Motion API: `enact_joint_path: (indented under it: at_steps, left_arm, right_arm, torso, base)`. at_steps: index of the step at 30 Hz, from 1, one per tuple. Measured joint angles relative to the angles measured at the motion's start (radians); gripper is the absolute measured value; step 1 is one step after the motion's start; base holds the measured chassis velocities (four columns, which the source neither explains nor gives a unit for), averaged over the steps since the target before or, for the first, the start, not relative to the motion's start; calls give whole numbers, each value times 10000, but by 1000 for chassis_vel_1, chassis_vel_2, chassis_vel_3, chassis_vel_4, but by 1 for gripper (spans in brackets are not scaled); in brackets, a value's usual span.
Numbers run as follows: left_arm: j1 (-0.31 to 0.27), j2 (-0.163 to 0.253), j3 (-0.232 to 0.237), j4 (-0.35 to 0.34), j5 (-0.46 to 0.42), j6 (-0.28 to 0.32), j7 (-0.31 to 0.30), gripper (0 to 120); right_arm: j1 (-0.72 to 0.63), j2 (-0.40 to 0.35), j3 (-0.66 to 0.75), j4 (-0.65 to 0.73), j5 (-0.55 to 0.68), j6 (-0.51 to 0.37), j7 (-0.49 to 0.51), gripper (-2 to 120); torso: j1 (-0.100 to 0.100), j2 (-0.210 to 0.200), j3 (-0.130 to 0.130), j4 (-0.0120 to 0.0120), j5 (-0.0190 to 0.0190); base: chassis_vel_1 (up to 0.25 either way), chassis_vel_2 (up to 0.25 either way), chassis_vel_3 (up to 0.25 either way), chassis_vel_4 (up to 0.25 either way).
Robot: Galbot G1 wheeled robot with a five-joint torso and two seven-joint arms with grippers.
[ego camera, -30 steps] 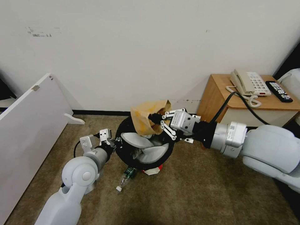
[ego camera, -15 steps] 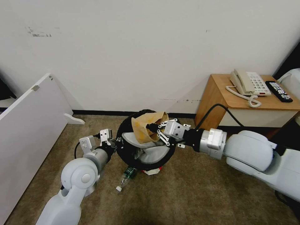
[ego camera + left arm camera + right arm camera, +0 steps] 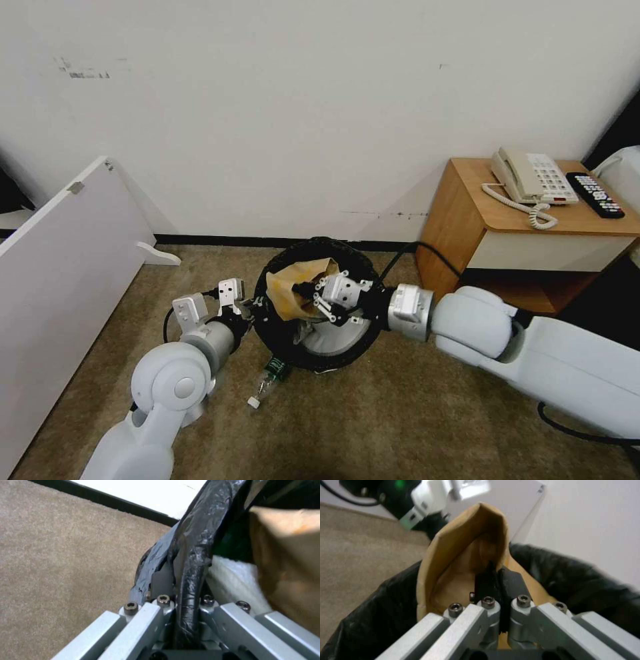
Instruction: Pick up the trash bin and place the garbage on the floor into it.
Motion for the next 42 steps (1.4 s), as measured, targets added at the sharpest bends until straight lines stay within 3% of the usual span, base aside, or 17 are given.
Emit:
enact_joint_path:
  at_steps: [11, 26, 33, 35, 39, 42]
  left_arm:
    - [-59, -32, -150, 123, 0, 2, 11, 1]
    - [16, 9, -325, -16, -110, -22, 58, 1]
    - [55, -15, -320, 11, -12, -29, 60, 1]
    - [79, -20, -329, 56, 46, -37, 13, 1]
    - [88, -20, -331, 96, 103, -37, -28, 1]
    - [79, -48, -328, 150, 166, -41, -99, 1]
  right_arm:
    - [114, 757, -736, -705, -136, 26, 135, 0]
    - [253, 1022, -919, -1209, -181, 41, 165, 0]
    - [359, 863, -806, -973, -113, 18, 282, 19]
    - [483, 730, -719, -777, -54, 14, 298, 32]
    - [662, 674, -695, -575, 39, -31, 317, 42]
    - [893, 587, -693, -309, 157, -83, 320, 57]
  torso:
    - [0, 0, 0, 0, -1]
    - [0, 0, 0, 0, 0]
    - [0, 0, -1, 0, 1]
    - [0, 0, 0, 0, 1]
    - [0, 0, 0, 1, 0]
    - [0, 0, -1, 1, 0]
  base:
    - [0, 0, 0, 0]
    - [0, 0, 0, 0]
    - [0, 0, 0, 0]
    - [0, 0, 0, 0]
    - [0, 0, 0, 0]
    - [0, 0, 0, 0]
